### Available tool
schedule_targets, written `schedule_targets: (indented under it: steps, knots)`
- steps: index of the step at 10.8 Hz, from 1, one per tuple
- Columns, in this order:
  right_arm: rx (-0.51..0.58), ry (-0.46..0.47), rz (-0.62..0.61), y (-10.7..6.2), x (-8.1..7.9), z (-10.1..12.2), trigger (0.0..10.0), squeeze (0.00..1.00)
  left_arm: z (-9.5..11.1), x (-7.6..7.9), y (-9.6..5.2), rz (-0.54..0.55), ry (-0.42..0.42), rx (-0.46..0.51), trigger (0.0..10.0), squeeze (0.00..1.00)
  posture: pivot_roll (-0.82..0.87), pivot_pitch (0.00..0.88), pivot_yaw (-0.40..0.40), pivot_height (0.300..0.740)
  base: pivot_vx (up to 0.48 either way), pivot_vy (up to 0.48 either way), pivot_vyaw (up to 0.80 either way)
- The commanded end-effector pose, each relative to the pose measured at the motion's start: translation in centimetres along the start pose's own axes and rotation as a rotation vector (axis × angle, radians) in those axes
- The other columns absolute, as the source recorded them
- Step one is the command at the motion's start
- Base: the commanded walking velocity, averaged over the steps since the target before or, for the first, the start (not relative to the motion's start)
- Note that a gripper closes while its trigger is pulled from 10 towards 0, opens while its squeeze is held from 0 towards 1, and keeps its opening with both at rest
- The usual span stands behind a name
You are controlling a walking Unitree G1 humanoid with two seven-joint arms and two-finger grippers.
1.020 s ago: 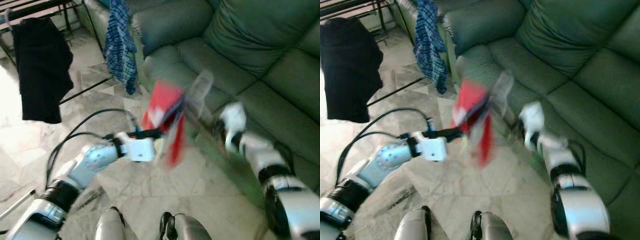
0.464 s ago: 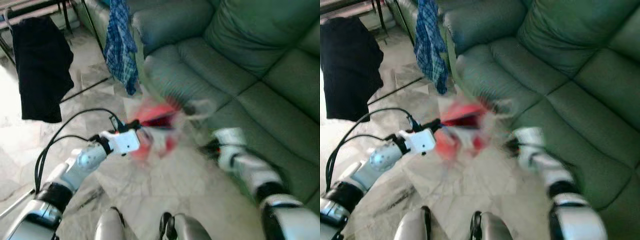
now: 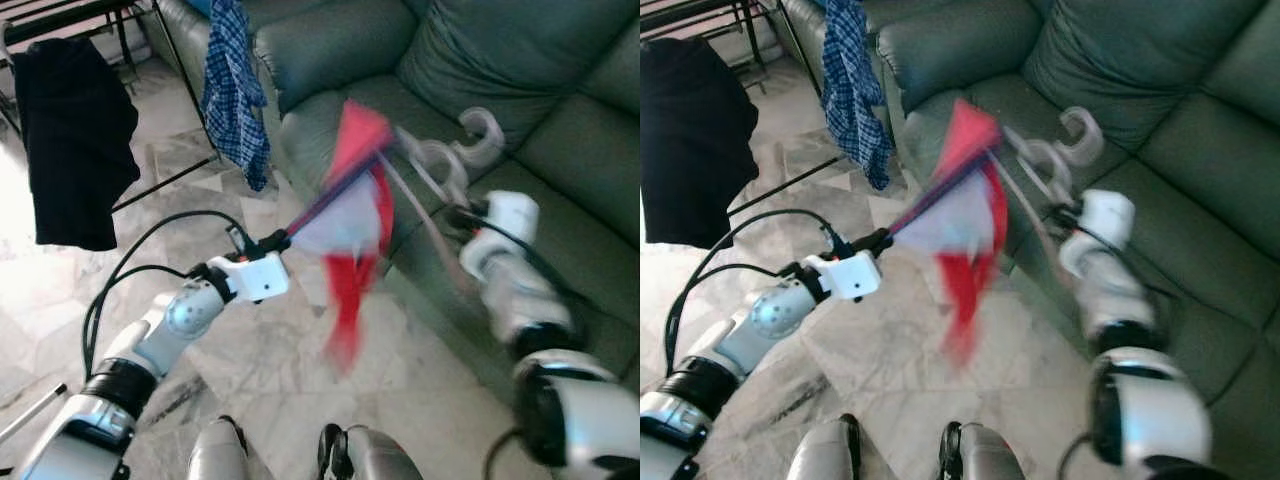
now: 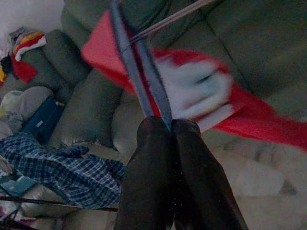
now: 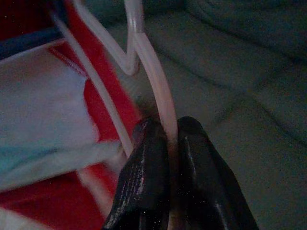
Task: Hang hanger
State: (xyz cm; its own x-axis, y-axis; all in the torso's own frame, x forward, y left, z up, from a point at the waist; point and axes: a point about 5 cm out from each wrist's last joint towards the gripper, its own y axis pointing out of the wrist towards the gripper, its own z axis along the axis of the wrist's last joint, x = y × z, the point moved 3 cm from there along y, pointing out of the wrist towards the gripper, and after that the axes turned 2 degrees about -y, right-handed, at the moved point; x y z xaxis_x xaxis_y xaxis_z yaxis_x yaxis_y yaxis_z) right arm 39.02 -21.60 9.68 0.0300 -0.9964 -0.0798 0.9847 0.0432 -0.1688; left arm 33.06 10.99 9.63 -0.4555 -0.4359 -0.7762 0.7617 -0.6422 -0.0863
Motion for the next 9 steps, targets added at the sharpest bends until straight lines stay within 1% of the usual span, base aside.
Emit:
schedule_targets:
  steps: [1,2,3,4,5,6,7,8,9]
  knots:
    - [0.18,0.017,-0.081,0.4,0.9,4.2,10.0,0.0,-0.3,1.5,-0.7,-0.049,-0.048,-0.01,10.0,0.0,0.05,0.131,-0.104,0.74,0.0,0.0,0.0]
    - [0.285,0.12,-0.072,1.1,-0.3,6.9,10.0,0.0,1.2,2.1,-0.2,-0.047,-0.184,0.045,10.0,0.0,0.05,0.132,-0.103,0.74,0.0,0.0,0.0]
    - [0.368,0.256,0.042,1.9,-3.4,9.8,10.0,0.0,3.1,3.3,0.7,-0.102,-0.28,0.11,10.0,0.0,0.06,0.13,-0.105,0.74,0.0,0.0,0.0]
    - [0.387,0.332,0.133,2.2,-5.5,10.8,10.0,0.0,3.6,3.7,1.1,-0.112,-0.277,0.124,10.0,0.0,0.06,0.126,-0.114,0.74,0.0,0.0,0.0]
    - [0.418,0.392,0.345,1.9,-10.1,12.0,10.0,0.0,3.9,4.4,1.8,-0.124,-0.269,0.13,10.0,0.0,0.06,0.125,-0.116,0.74,0.0,0.0,0.0]
    - [0.42,0.453,0.496,1.0,-13.1,12.1,10.0,0.0,4.2,4.6,2.1,-0.111,-0.311,0.13,10.0,0.0,0.05,0.128,-0.12,0.74,0.0,0.0,0.0]
    - [0.411,0.489,0.554,0.6,-14.2,11.9,10.0,0.0,4.5,4.9,2.1,-0.121,-0.33,0.133,10.0,0.0,0.05,0.13,-0.119,0.74,0.0,0.0,0.0]
    - [0.412,0.555,0.634,-0.4,-16.0,11.9,10.0,0.0,5.0,5.9,2.2,-0.153,-0.34,0.141,10.0,0.0,0.04,0.133,-0.114,0.74,0.0,0.0,0.0]
    - [0.425,0.605,0.617,-0.3,-15.8,12.7,10.0,0.0,5.2,6.8,2.1,-0.183,-0.344,0.147,10.0,0.0,0.04,0.132,-0.111,0.74,0.0,0.0,0.0]
